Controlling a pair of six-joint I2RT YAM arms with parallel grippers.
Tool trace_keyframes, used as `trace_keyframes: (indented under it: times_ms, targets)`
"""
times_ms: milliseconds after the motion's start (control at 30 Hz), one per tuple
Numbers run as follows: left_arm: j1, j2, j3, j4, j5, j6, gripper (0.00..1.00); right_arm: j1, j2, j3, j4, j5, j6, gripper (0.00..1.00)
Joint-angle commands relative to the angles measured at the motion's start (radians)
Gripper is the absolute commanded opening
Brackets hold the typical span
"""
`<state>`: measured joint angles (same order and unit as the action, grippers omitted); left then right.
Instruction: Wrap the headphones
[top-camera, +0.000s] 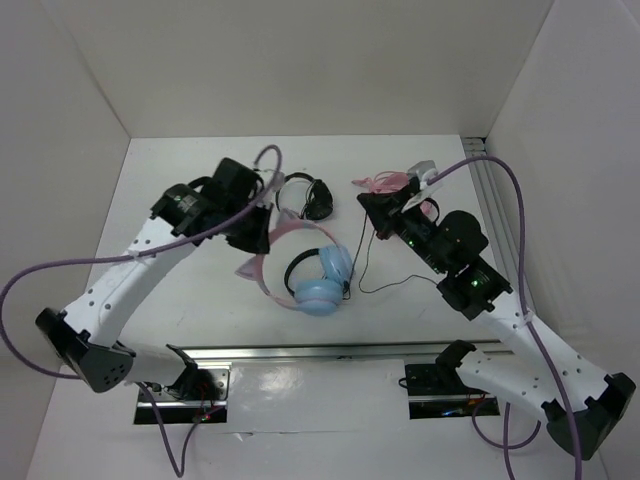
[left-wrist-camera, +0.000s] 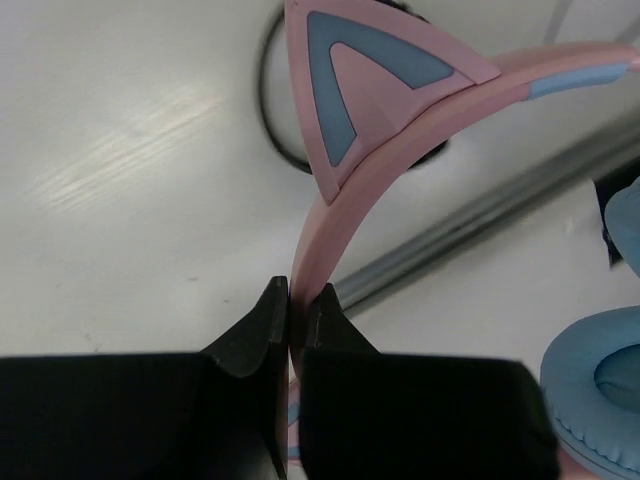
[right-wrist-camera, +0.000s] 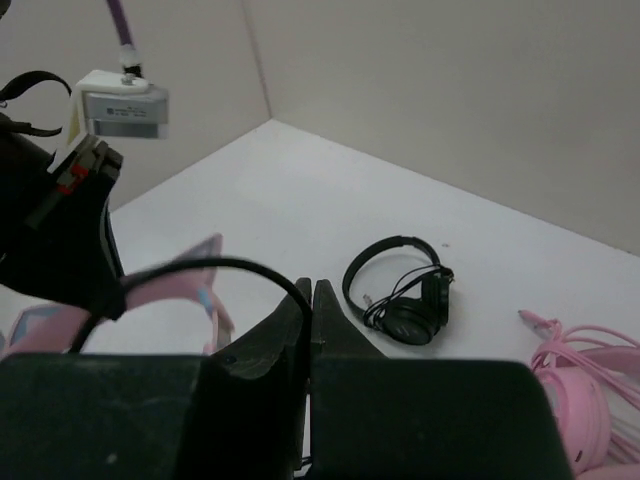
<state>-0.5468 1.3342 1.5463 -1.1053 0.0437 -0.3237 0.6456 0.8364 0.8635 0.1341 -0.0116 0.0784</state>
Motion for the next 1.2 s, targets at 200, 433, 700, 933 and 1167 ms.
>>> trace_keyframes:
  times_ms: [200,433,700,933,1167]
  targets:
    - [-0.353,0.024,0.012,0.102,0.142,0.118,0.0,0.017,0.16,0.008,-0.091,-0.07,-0.092,0.0]
    - [-0.363,-0.038,0.012,0.133,0.081,0.15,0.0,0.017,0.216,0.035,-0.114,-0.112,-0.101,0.0]
    - [-0.363,-0.211,-0.008,0.297,-0.093,0.141,0.0,0.026,0.205,0.003,-0.105,-0.212,-0.12,0.0]
    - [-0.363,-0.283,0.006,0.329,-0.235,0.068,0.0,0.026,0.227,0.002,-0.064,-0.287,-0.12,0.0]
    - [-0.363,-0.34,-0.032,0.496,-0.266,-0.115,0.0,0.026,0.279,-0.06,0.194,-0.557,-0.005,0.12]
